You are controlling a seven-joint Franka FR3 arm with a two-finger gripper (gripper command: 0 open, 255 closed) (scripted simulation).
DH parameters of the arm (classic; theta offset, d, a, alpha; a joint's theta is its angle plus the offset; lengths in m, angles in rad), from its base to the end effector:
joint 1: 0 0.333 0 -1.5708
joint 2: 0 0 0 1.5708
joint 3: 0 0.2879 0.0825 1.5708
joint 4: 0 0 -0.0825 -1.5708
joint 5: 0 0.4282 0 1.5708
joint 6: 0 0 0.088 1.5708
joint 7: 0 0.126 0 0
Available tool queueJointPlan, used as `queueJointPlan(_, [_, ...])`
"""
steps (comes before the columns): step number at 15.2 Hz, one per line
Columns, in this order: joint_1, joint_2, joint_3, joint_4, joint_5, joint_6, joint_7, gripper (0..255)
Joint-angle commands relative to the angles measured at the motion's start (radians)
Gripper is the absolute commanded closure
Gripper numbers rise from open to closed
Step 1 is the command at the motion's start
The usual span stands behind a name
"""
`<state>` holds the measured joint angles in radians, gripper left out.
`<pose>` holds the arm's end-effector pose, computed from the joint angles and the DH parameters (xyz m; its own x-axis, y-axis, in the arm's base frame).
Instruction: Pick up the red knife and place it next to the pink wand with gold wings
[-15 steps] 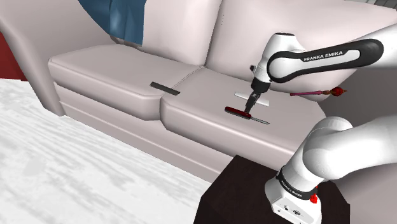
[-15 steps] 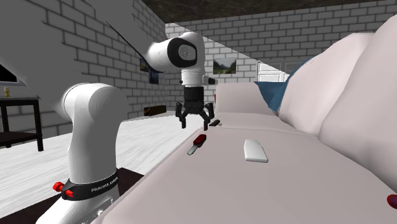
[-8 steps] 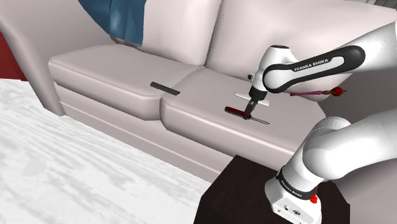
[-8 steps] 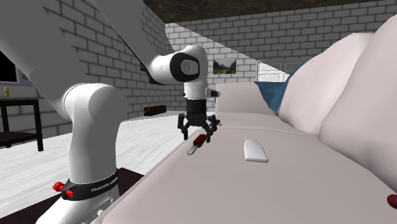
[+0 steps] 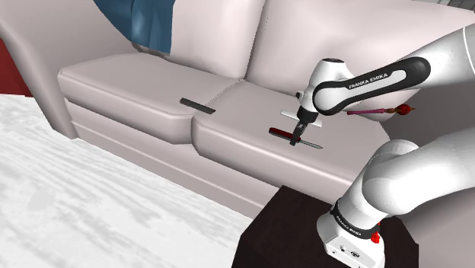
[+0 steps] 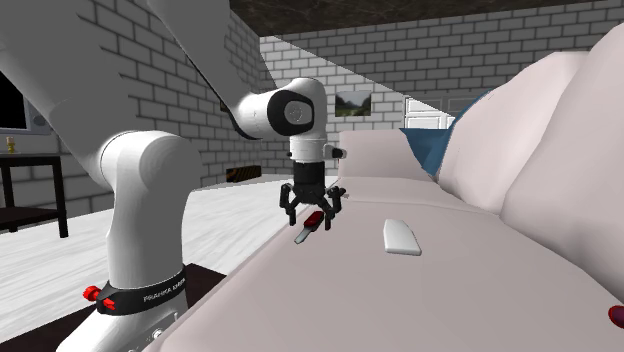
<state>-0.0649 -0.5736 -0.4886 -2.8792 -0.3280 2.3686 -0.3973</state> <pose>0.3411 -0.1656 0.2541 0.9888 0.1422 0.0457 0.1426 -0.9898 -0.0046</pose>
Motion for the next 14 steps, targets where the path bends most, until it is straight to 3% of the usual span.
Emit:
queueJointPlan(1, [0.000, 0.000, 0.000, 0.000, 0.000, 0.000, 0.000, 0])
queueJointPlan(2, [0.000, 0.000, 0.000, 0.000, 0.000, 0.000, 0.000, 255])
queueJointPlan(11, [-0.001, 0.000, 0.001, 0.000, 0.001, 0.000, -0.001, 255])
queueJointPlan(14, [-0.004, -0.039, 0.016, 0.019, 0.007, -0.059, 0.001, 255])
